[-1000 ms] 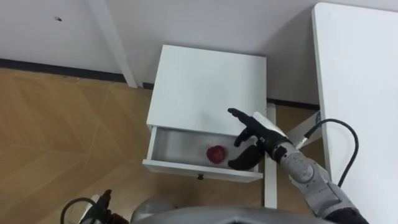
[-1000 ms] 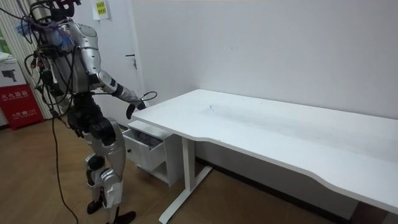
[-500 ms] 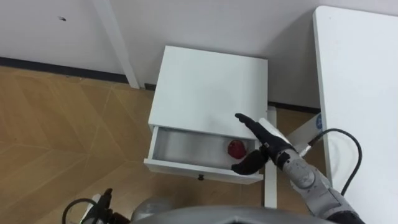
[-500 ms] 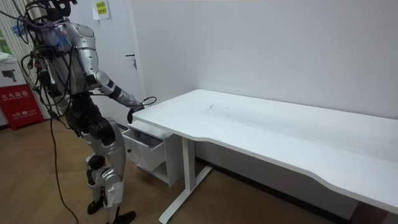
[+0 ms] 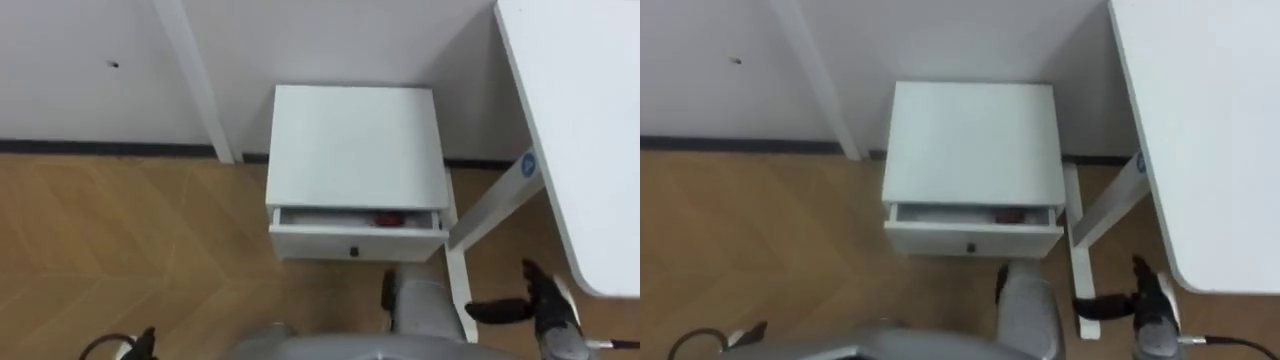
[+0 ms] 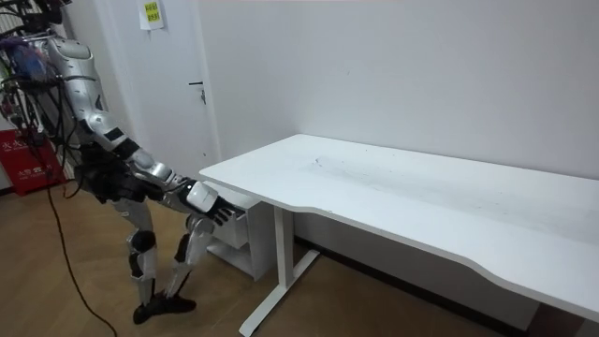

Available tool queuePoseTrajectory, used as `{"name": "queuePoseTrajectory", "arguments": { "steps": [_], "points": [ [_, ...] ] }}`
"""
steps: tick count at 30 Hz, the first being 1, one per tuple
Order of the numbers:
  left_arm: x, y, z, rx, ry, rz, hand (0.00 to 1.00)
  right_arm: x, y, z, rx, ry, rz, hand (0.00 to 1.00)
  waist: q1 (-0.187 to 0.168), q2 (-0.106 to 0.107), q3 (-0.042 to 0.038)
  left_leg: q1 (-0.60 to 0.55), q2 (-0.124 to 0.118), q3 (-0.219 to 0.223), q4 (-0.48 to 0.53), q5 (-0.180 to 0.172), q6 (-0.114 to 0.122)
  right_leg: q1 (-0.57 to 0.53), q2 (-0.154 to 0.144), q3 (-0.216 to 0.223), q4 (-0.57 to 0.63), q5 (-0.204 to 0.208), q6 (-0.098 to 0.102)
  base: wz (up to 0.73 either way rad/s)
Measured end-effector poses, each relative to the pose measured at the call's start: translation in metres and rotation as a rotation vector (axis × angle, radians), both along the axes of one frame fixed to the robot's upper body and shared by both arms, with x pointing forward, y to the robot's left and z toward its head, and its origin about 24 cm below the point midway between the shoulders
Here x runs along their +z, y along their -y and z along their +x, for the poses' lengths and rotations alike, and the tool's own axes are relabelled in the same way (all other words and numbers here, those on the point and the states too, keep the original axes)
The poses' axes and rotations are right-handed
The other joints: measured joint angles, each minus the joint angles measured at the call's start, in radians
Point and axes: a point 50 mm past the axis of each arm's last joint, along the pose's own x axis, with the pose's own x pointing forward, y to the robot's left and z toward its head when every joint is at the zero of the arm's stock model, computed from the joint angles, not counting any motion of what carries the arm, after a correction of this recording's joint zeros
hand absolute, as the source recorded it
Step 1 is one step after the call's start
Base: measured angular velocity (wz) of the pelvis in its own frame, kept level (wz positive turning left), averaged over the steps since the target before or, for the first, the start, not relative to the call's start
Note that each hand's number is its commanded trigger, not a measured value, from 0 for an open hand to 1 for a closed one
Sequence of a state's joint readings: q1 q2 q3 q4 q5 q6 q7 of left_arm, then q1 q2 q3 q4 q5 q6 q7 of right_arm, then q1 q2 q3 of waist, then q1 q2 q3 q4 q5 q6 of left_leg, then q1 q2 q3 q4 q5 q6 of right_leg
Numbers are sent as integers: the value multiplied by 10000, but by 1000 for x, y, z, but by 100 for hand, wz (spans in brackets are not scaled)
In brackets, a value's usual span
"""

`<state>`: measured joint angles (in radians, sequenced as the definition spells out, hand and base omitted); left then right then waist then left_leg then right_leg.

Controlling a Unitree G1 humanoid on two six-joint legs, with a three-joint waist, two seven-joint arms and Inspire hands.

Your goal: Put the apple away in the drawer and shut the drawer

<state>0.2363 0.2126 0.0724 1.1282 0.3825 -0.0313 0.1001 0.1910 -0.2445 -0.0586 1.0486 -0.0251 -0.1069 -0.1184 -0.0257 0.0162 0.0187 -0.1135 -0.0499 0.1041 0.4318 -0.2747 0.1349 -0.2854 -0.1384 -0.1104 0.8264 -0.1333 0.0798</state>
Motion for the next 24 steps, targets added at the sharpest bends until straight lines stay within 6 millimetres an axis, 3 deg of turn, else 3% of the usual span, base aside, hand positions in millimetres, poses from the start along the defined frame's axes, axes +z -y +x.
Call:
{"name": "queuePoseTrajectory", "arguments": {
  "steps": [2,3,5,6,9,10,11,18,24],
  "points": [
    [1,-2,0,94,17,118,0,-3,-4,-5,-70,-211,128,0,114,-195,-93,-34,-154,63,-284,143,-222,977,208,37,-2137,-356,49,-13],
    [1,-3,1,231,82,196,0,-5,-8,-7,11,-350,221,0,222,-326,-154,36,-173,139,-512,230,-352,1589,328,19,-3380,-481,-80,-19],
    [2,-4,4,271,249,335,0,-9,-15,-11,153,-612,410,0,335,-525,-253,210,-162,145,-806,318,-497,2386,502,-166,-4890,-426,-153,-10],
    [2,-4,5,294,330,450,0,-11,-19,-10,126,-666,555,0,348,-635,-245,307,-133,120,-925,339,-519,2772,588,-320,-5581,-375,-221,0],
    [1,-1,9,257,427,396,0,-13,-24,-5,128,-606,694,0,292,-748,-252,461,28,40,-1034,369,-442,3123,822,-423,-6204,-179,-363,1],
    [1,0,12,240,486,395,0,-14,-25,-4,131,-601,742,0,309,-814,-212,549,76,6,-1134,466,-247,3237,904,-428,-6281,-156,-404,0],
    [1,2,13,234,514,342,0,-14,-24,-3,111,-604,715,0,309,-792,-215,581,129,7,-1201,476,-240,3260,962,-412,-6317,-142,-429,0],
    [1,4,25,232,853,355,0,-13,-25,-1,163,-575,755,0,300,-461,-105,870,191,29,-1761,547,-411,3394,1067,-380,-6609,-123,-491,-3],
    [1,6,26,285,964,327,0,-15,-27,-5,220,-777,1143,0,267,-440,-93,1215,195,44,-2132,621,-462,3583,1047,-376,-6604,-175,-533,-1]
  ]
}}
